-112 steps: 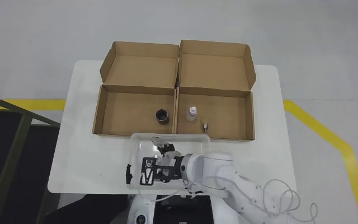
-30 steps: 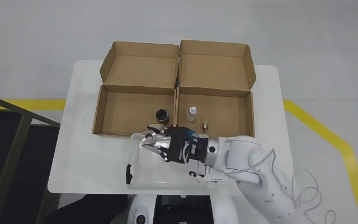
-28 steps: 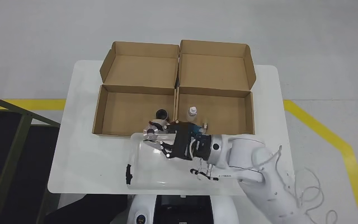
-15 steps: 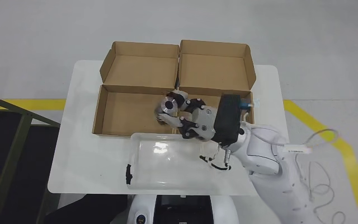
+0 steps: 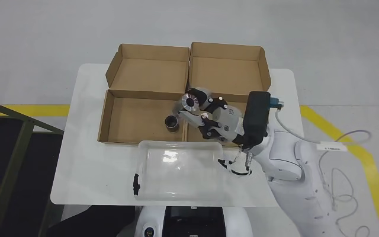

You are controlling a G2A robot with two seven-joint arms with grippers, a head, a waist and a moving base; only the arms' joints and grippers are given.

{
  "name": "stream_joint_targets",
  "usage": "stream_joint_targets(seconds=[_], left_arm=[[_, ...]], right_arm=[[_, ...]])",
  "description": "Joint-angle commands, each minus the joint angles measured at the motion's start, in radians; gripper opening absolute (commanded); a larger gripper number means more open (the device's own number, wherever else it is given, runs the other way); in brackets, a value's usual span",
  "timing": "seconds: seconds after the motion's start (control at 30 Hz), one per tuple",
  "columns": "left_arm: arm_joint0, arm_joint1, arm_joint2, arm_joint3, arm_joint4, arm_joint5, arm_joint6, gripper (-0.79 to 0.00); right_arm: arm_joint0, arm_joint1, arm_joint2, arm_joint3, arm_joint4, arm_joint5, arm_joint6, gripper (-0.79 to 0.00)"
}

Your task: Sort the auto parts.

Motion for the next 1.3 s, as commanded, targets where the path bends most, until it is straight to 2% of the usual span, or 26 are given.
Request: stream_joint_targets(seconds=[0.0,0.6,1.27], left_arm=[[0.000,0.000,0.000,0.000,0.000,0.000,0.000,0.000],[0.000,0.000,0.000,0.000,0.000,0.000,0.000,0.000],[0.000,0.000,0.000,0.000,0.000,0.000,0.000,0.000]], right_arm=[[0.001,0.001,-0.001,-0.002,-0.018,0.006,0.010,-0.785],[0.107,-0.021,-0.196,0.179,-0.226,0.092,0.112,-0.785],[0.341,-0.100,-0.418,0.473,-0.374,0.239,0.199,-0.785]])
